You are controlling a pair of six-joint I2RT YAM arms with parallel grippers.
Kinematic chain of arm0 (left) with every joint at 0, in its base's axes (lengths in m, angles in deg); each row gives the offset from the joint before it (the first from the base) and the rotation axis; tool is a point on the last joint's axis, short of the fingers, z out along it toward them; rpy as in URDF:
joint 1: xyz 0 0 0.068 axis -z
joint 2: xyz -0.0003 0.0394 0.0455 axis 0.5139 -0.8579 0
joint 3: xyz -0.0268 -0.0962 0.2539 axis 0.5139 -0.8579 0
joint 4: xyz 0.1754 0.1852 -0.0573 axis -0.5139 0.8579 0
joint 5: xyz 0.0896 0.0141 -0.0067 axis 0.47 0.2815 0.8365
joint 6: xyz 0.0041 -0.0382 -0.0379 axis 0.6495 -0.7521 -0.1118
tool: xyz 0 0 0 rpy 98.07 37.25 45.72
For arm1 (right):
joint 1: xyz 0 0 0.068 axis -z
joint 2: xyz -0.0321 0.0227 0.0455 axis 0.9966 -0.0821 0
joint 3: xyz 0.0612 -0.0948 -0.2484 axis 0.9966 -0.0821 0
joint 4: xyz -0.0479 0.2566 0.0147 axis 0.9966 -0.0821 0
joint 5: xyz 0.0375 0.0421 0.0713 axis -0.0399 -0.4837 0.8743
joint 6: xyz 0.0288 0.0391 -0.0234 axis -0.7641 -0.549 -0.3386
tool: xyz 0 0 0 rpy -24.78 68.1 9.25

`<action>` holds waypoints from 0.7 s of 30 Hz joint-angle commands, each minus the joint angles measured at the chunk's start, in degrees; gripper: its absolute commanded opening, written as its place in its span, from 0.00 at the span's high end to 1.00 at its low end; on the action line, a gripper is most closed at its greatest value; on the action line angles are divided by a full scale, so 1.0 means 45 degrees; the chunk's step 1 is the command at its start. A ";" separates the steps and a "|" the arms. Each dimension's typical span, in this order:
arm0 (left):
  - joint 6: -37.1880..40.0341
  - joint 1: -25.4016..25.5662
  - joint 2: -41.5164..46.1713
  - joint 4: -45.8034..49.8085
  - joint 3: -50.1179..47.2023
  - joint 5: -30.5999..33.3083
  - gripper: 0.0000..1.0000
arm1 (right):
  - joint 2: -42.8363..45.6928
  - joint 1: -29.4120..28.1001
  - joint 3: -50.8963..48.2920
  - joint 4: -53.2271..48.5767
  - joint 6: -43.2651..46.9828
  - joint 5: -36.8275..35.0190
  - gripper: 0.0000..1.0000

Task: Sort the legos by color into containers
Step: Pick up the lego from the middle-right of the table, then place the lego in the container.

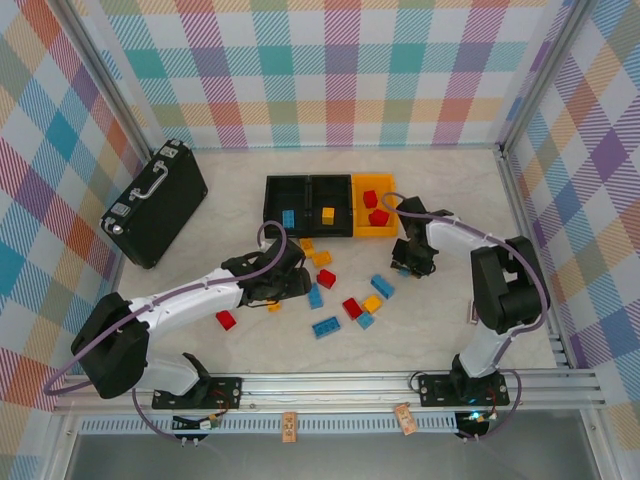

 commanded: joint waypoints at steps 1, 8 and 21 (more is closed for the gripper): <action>-0.0726 0.0141 0.0315 0.0178 -0.0418 0.0635 0.43 | 0.0946 -0.0352 0.0764 -0.0567 0.0448 0.0145 0.70; -0.2070 -0.0221 0.0616 0.1614 -0.1177 0.1436 0.42 | 0.0481 -0.1588 0.3229 -0.1019 0.0925 0.0814 0.68; -0.1894 -0.1605 0.3827 -0.0307 -0.3215 0.0178 0.41 | -0.4163 -0.4080 1.0185 -0.1798 0.1641 0.1881 0.67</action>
